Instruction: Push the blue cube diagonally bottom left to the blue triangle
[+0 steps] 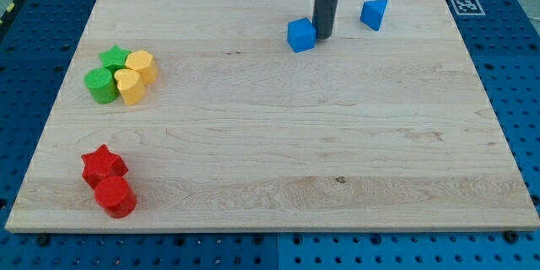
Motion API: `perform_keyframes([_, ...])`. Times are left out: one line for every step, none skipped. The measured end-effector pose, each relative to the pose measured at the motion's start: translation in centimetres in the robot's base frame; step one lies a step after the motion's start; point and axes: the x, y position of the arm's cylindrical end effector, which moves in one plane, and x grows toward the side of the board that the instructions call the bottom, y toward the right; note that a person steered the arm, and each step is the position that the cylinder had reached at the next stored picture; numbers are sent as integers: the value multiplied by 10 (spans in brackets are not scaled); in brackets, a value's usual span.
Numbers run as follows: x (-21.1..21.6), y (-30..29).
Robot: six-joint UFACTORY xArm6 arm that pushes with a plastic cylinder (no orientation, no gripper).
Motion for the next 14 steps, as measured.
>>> perform_keyframes([-1, -29])
perform_keyframes([-1, -34])
perform_keyframes([0, -46])
perform_keyframes([0, -70])
perform_keyframes([0, -91])
perform_keyframes([0, -109])
perform_keyframes([0, -133])
perform_keyframes([0, -142])
perform_keyframes([0, -145])
perform_keyframes([0, -167])
perform_keyframes([0, -173])
perform_keyframes([0, -173])
perform_keyframes([0, -177])
perform_keyframes([0, -182])
